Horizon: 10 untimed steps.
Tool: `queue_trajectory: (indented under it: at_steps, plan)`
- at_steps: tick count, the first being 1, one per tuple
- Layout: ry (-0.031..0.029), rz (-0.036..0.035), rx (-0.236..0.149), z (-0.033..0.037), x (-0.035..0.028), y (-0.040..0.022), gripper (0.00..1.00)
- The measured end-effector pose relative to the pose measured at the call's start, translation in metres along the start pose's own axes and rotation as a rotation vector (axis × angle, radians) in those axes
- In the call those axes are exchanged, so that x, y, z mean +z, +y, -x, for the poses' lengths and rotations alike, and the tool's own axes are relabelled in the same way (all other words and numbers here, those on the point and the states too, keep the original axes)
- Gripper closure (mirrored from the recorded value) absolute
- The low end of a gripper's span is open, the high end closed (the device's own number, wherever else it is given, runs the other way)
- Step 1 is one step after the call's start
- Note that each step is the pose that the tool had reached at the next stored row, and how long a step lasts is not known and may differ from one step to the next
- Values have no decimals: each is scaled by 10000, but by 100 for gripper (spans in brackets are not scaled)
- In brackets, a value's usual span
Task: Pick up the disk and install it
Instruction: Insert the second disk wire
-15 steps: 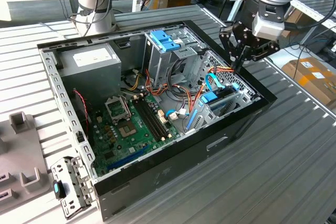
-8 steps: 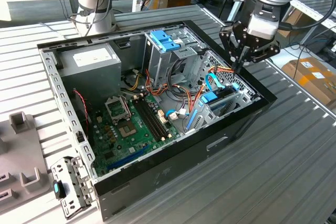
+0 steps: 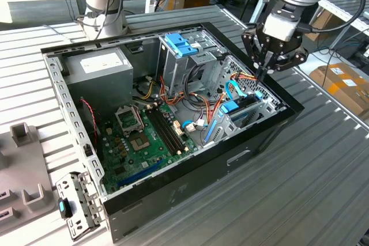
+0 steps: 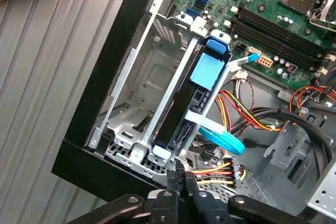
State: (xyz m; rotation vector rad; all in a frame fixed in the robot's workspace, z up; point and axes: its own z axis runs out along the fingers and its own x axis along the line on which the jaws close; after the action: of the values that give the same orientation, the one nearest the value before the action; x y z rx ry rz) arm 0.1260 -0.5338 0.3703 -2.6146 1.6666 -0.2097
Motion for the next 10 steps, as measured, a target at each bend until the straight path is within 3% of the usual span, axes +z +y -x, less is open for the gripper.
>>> queue_trajectory:
  at_steps: [10]
  plan:
    - [196,186,1926,1,9,1,84]
